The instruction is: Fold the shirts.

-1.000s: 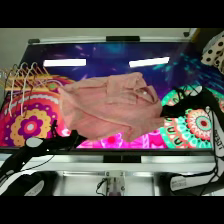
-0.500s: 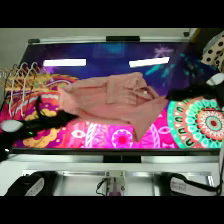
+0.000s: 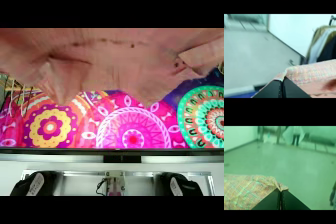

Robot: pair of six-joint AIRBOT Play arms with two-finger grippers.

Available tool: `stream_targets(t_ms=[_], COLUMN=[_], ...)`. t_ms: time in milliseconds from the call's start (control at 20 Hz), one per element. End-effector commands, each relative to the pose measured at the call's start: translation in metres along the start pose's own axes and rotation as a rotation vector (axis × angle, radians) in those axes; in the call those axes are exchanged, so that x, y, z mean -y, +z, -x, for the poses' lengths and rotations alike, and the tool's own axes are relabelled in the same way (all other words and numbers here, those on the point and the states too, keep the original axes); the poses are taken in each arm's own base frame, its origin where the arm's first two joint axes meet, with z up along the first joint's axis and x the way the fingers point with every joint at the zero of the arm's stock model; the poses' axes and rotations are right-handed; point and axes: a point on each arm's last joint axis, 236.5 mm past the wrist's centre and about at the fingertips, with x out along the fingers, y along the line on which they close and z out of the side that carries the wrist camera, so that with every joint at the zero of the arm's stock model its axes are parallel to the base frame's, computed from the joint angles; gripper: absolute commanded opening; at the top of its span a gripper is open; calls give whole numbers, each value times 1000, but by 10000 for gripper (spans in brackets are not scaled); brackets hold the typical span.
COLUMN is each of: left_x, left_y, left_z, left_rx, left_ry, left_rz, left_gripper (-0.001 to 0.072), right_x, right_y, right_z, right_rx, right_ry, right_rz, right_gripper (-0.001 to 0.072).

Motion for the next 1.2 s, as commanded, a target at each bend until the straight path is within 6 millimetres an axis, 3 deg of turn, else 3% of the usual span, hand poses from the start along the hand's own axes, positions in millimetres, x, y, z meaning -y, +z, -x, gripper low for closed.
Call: stream_targets(t_ms=[0, 50, 150, 350, 550, 700, 800, 900, 1000, 1150], left_x=[43, 41, 29, -3, -59, -108, -125, -138, -158, -194], left_y=[57, 51, 26, -44, -110, -218, -307, -381, -428, -475], left_z=[46, 50, 51, 40, 19, 6, -2, -21, -54, -108], left_rx=[131, 107, 7, -239, -399, -643, -803, -879, -879, -823], left_ry=[133, 161, 207, 203, 213, 195, 160, 141, 169, 245], left_rz=[-187, -196, -196, -82, 112, 392, 579, 672, 698, 696], left_gripper=[26, 26, 26, 26, 26, 26, 24, 24, 24, 24], right_x=[-17, -15, -6, 8, 29, 31, 29, 14, -8, -15], right_y=[78, 75, 49, -52, -166, -272, -346, -410, -460, -516], right_z=[81, 86, 85, 58, 17, -17, -43, -82, -128, -183], right_rx=[219, 200, 92, -310, -705, -1016, -1151, -1207, -1175, -1078], right_ry=[-74, -98, -136, -130, -89, -1, 44, 80, 86, -42], right_rz=[-17, -13, -12, -39, -122, -260, -343, -369, -374, -417], right_gripper=[48, 48, 48, 48, 48, 48, 48, 48, 48, 48])
